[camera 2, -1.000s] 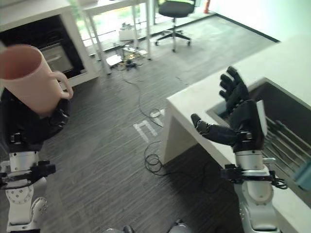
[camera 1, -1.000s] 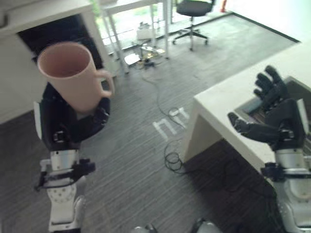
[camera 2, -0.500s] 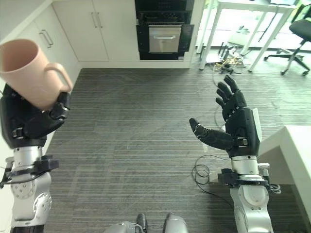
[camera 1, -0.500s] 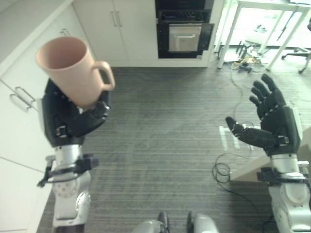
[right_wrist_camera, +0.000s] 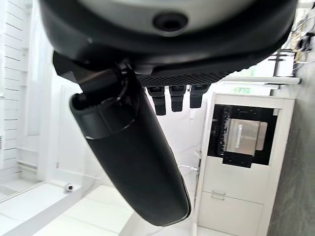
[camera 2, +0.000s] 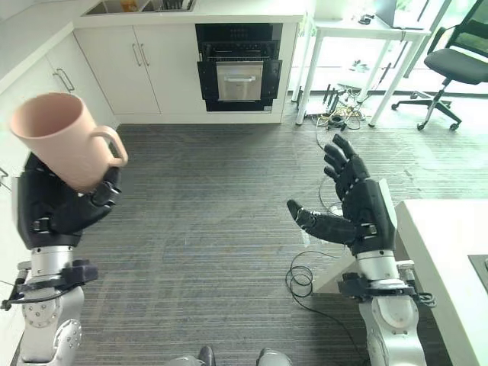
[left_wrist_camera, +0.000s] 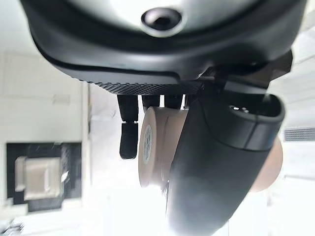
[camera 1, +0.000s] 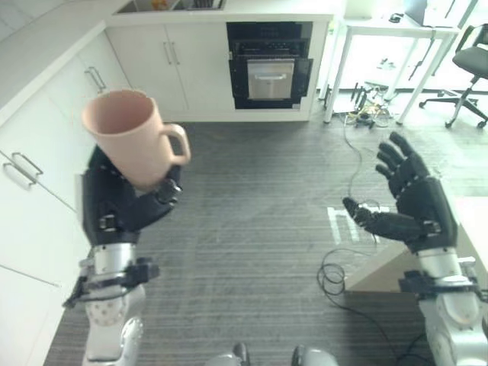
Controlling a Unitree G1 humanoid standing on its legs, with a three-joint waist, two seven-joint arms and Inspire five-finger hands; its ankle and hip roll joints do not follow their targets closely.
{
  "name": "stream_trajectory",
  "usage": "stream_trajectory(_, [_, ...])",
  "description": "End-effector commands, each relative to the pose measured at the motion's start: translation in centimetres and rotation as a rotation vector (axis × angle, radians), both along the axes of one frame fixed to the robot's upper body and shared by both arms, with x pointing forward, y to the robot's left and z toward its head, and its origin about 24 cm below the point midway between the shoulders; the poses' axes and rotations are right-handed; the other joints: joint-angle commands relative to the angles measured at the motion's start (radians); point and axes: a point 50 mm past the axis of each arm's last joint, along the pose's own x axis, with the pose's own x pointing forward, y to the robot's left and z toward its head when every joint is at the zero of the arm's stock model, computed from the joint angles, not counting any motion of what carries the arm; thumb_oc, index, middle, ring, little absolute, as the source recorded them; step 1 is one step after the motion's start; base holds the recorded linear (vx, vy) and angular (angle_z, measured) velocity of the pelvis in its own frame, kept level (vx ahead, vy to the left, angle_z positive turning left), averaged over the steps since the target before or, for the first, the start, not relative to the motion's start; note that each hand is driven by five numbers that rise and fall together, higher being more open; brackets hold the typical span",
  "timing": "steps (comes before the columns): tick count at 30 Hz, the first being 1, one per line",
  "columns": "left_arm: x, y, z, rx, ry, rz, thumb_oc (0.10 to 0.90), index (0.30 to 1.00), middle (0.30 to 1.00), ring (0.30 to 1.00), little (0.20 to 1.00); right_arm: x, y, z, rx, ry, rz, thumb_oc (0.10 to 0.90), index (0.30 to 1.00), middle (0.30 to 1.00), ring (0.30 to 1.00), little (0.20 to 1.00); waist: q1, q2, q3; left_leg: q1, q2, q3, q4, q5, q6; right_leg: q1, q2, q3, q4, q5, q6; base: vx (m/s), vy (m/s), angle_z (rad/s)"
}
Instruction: Place the dishes in the dishwasher.
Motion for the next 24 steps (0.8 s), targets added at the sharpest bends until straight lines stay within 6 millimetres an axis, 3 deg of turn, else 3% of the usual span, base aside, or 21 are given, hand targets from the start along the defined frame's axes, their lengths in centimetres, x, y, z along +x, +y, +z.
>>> stream_trajectory(1, [-0.9, -0.3, 4.8, 0.074, -0.292, -0.049, 0.400, 0.300, 0.300, 0.300, 0.300, -0.4, 1.0, 3.8, -0.032, -0.224, 0.063, 0.800, 0.900, 0.900, 0.900, 0.900, -0.017, 0.000, -0.065, 0.031, 0.116, 0.009, 0.075, -0.118, -0.104, 0.034, 0.061, 0.005, -0.056, -0.034, 0.042, 0.03, -0.072, -0.07])
stream_trajectory(4, [-0.9, -0.3, 4.9, 0.067, -0.298, -0.058, 0.400, 0.300, 0.300, 0.300, 0.300, -0.3, 0.9, 4.2, -0.038, -0.240, 0.076, 0.800, 0.900, 0.900, 0.900, 0.900, -0.016, 0.001, -0.059, 0.062, 0.117, 0.021, 0.075, -0.099, -0.116, 0.040, 0.075, 0.009, -0.056, -0.034, 0.032, 0.07, -0.084, -0.08])
stream_trajectory(5, [-0.9, -0.3, 4.9, 0.062, -0.299, -0.057, 0.400, 0.300, 0.300, 0.300, 0.300, -0.2, 0.8, 4.5, -0.042, -0.252, 0.084, 0.800, 0.900, 0.900, 0.900, 0.900, -0.009, -0.003, -0.051, 0.076, 0.113, 0.028, 0.075, -0.057, -0.124, 0.046, 0.076, 0.012, -0.056, -0.035, 0.024, 0.11, -0.116, -0.09])
stream_trajectory(6, [-0.8, -0.4, 4.9, 0.057, -0.299, -0.056, 0.400, 0.300, 0.300, 0.300, 0.300, -0.1, 0.9, 4.7, -0.050, -0.261, 0.090, 0.800, 0.900, 0.900, 0.900, 0.900, 0.000, -0.018, -0.041, 0.094, 0.112, 0.043, 0.075, 0.024, -0.134, 0.056, 0.071, 0.018, -0.056, -0.037, 0.011, 0.18, -0.223, -0.15])
stream_trajectory(7, [-0.8, -0.4, 4.8, 0.049, -0.293, -0.061, 0.400, 0.300, 0.300, 0.300, 0.300, 0.0, 1.0, 4.9, -0.053, -0.266, 0.100, 0.800, 0.900, 0.900, 0.900, 0.900, 0.023, -0.058, -0.015, 0.085, 0.085, 0.034, 0.129, 0.129, -0.146, 0.072, 0.057, 0.041, -0.056, -0.031, -0.012, 0.17, -0.244, -0.27])
stream_trajectory(8, [-0.9, -0.4, 4.6, 0.045, -0.290, -0.063, 0.400, 0.300, 0.300, 0.300, 0.300, 0.0, 1.0, 4.8, -0.054, -0.267, 0.108, 0.800, 0.900, 0.900, 0.900, 0.900, 0.036, -0.070, 0.007, 0.038, 0.076, 0.020, 0.199, 0.145, -0.144, 0.084, 0.058, 0.051, -0.056, -0.027, -0.021, 0.16, -0.203, -0.56])
stream_trajectory(9, [-1.0, -0.3, 4.5, 0.046, -0.286, -0.062, 0.400, 0.300, 0.300, 0.300, 0.300, 0.0, 1.1, 4.7, -0.062, -0.265, 0.114, 0.800, 0.900, 0.900, 0.900, 0.900, 0.042, -0.070, 0.021, 0.003, 0.078, 0.019, 0.214, 0.142, -0.137, 0.092, 0.067, 0.059, -0.056, -0.026, -0.024, 0.16, -0.052, -0.48])
stream_trajectory(11, [-1.1, -0.3, 4.1, 0.058, -0.267, -0.067, 0.400, 0.300, 0.300, 0.300, 0.300, 0.2, 1.5, 4.7, -0.027, -0.256, 0.148, 0.800, 0.900, 0.900, 0.900, 0.900, 0.053, -0.053, 0.036, -0.017, 0.084, 0.045, 0.075, 0.083, -0.108, 0.109, 0.091, 0.082, -0.056, -0.040, -0.001, 0.32, 0.145, -0.28])
stream_trajectory(12, [-1.0, -0.4, 3.9, 0.064, -0.252, -0.055, 0.400, 0.300, 0.300, 0.300, 0.300, 0.3, 2.0, 4.6, -0.013, -0.265, 0.169, 0.800, 0.900, 0.900, 0.900, 0.900, 0.055, -0.008, 0.035, -0.093, 0.143, 0.033, 0.075, 0.031, -0.121, 0.122, 0.126, 0.087, -0.056, -0.061, 0.013, 0.47, 0.297, -0.21])
stream_trajectory(13, [-1.0, -0.2, 3.8, 0.060, -0.246, -0.041, 0.400, 0.300, 0.300, 0.300, 0.300, 0.1, 2.2, 4.7, -0.023, -0.269, 0.181, 0.800, 0.900, 0.900, 0.900, 0.900, 0.055, 0.012, 0.032, -0.151, 0.175, 0.010, 0.075, 0.055, -0.141, 0.134, 0.142, 0.094, -0.056, -0.072, 0.016, 0.46, 0.299, -0.37])
stream_trajectory(15, [-1.2, 0.0, 3.6, 0.051, -0.242, -0.027, 0.400, 0.300, 0.300, 0.300, 0.300, -0.2, 2.1, 4.9, -0.037, -0.270, 0.195, 0.800, 0.900, 0.900, 0.900, 0.900, 0.066, 0.025, 0.026, -0.224, 0.179, -0.052, 0.075, 0.094, -0.158, 0.172, 0.168, 0.126, -0.056, -0.108, 0.007, 0.43, 0.268, -0.32])
stream_trajectory(16, [-1.2, 0.1, 3.7, 0.056, -0.245, -0.023, 0.400, 0.300, 0.300, 0.300, 0.300, -0.2, 2.0, 5.1, -0.047, -0.270, 0.200, 0.800, 0.900, 0.900, 0.900, 0.900, 0.066, 0.026, 0.022, -0.232, 0.179, -0.054, 0.075, 0.080, -0.157, 0.176, 0.170, 0.130, -0.056, -0.120, 0.004, 0.39, 0.265, -0.38])
stream_trajectory(18, [-1.2, -0.3, 3.9, 0.082, -0.261, -0.023, 0.400, 0.300, 0.300, 0.300, 0.300, -0.2, 1.9, 5.1, -0.059, -0.272, 0.202, 0.800, 0.900, 0.900, 0.900, 0.900, 0.061, 0.032, 0.014, -0.227, 0.189, -0.038, 0.075, 0.095, -0.157, 0.197, 0.159, 0.130, -0.056, -0.126, 0.011, 0.32, 0.236, -0.71])
stream_trajectory(22, [-1.0, -0.4, 4.5, 0.096, -0.277, -0.041, 0.400, 0.300, 0.300, 0.300, 0.300, -0.5, 1.7, 5.5, -0.044, -0.277, 0.199, 0.800, 0.900, 0.900, 0.900, 0.900, 0.069, 0.022, -0.017, -0.189, 0.154, -0.042, 0.075, 0.059, -0.122, 0.244, 0.098, 0.119, -0.056, -0.125, 0.052, 0.31, 0.214, -0.31])
stream_trajectory(24, [-0.7, -0.5, 4.9, 0.108, -0.280, -0.074, 0.400, 0.300, 0.300, 0.300, 0.300, -0.4, 1.9, 5.6, -0.039, -0.286, 0.171, 0.800, 0.900, 0.900, 0.900, 0.900, 0.078, 0.003, -0.037, -0.166, 0.118, -0.052, 0.075, 0.036, -0.095, 0.255, 0.040, 0.090, -0.056, -0.061, 0.089, 0.27, 0.193, -0.10])
